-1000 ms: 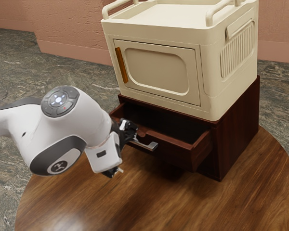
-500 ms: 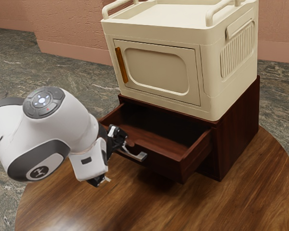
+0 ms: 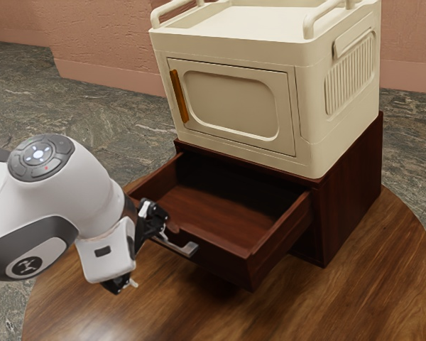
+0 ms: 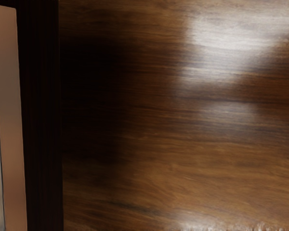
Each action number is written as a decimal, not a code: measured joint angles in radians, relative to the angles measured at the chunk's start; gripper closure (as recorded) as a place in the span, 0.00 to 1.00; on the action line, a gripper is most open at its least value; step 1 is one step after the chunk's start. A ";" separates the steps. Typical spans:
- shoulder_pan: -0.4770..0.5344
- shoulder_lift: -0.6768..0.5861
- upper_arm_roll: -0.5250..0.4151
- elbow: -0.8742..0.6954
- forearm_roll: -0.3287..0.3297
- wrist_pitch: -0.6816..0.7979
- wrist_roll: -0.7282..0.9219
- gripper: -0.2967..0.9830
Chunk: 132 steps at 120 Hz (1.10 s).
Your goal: Pull the drawer handle with one arm to open the drawer
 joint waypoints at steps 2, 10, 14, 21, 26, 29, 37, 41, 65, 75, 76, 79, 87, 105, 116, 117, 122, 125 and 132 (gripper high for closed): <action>-0.003 -0.001 0.000 0.000 0.000 -0.004 0.000 0.23; -0.012 -0.010 0.000 0.002 -0.002 -0.018 0.000 0.25; -0.015 -0.014 0.000 0.003 -0.002 -0.023 -0.001 0.25; -0.019 -0.023 0.000 0.005 -0.003 -0.032 -0.001 0.27; -0.020 -0.030 0.000 0.006 -0.003 -0.037 -0.001 0.28; -0.021 -0.034 0.000 0.007 -0.003 -0.040 -0.001 0.28; -0.022 -0.045 -0.001 0.009 -0.003 -0.047 -0.001 0.28; -0.023 -0.050 -0.002 0.010 -0.004 -0.049 -0.001 0.28; -0.033 -0.096 -0.010 0.024 -0.017 -0.075 -0.002 0.25; -0.035 -0.102 -0.013 0.037 -0.032 -0.086 -0.002 0.24; -0.035 -0.103 -0.014 0.038 -0.033 -0.087 -0.002 0.24; -0.035 -0.106 -0.017 0.042 -0.038 -0.090 -0.002 0.24; -0.035 -0.109 -0.036 0.072 -0.050 -0.106 -0.003 0.24; -0.035 -0.111 -0.105 0.187 -0.079 -0.165 -0.007 0.24; -0.034 -0.108 -0.133 0.271 -0.101 -0.217 -0.014 0.23; -0.034 -0.107 -0.134 0.280 -0.103 -0.223 -0.016 0.23; -0.033 -0.104 -0.137 0.317 -0.112 -0.252 -0.023 0.23; -0.032 -0.103 -0.137 0.339 -0.116 -0.271 -0.029 0.23; -0.032 -0.093 -0.137 0.389 -0.123 -0.315 -0.046 0.23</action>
